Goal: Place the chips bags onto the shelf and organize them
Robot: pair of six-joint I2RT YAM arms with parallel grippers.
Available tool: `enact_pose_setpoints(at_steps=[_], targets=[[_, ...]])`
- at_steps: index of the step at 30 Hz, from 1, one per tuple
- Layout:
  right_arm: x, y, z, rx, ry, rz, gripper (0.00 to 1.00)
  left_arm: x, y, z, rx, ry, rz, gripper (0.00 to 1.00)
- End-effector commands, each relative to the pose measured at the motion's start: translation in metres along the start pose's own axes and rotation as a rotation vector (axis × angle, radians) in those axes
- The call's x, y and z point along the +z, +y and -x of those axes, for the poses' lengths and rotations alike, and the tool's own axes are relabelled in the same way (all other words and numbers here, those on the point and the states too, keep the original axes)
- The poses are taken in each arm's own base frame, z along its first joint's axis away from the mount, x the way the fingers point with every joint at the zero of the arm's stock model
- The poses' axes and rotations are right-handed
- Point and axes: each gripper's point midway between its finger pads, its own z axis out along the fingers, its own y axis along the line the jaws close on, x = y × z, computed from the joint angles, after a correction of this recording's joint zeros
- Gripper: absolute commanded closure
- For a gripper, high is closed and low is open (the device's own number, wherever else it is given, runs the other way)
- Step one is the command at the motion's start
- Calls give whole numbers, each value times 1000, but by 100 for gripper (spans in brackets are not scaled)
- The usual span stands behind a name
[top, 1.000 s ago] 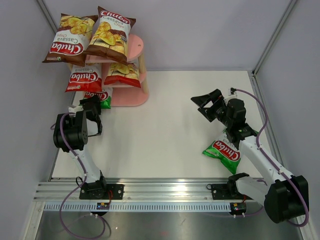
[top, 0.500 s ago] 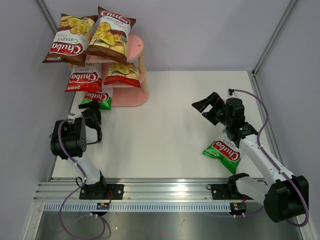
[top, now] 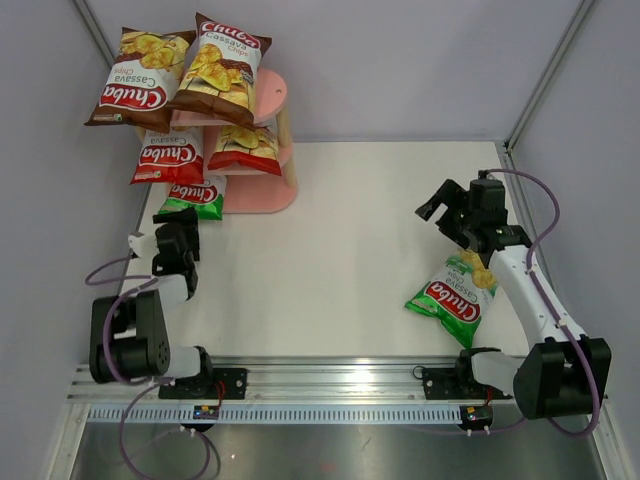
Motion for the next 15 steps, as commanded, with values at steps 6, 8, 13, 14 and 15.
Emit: enact_pose_setpoints(at_steps=[6, 8, 13, 14, 15], targets=[[-30, -108, 42, 103, -121, -329, 0, -49, 9, -17, 245, 180, 54, 1], [-38, -122, 49, 166, -167, -359, 1, -61, 10, -41, 329, 308, 60, 1], [-63, -166, 66, 340, -296, -447, 1, -96, 10, -92, 518, 489, 3, 1], [-65, -169, 70, 362, -328, -444, 1, -104, 7, -96, 522, 502, -28, 1], [-68, -175, 71, 379, -344, -449, 1, -109, 9, -100, 531, 516, -35, 1]])
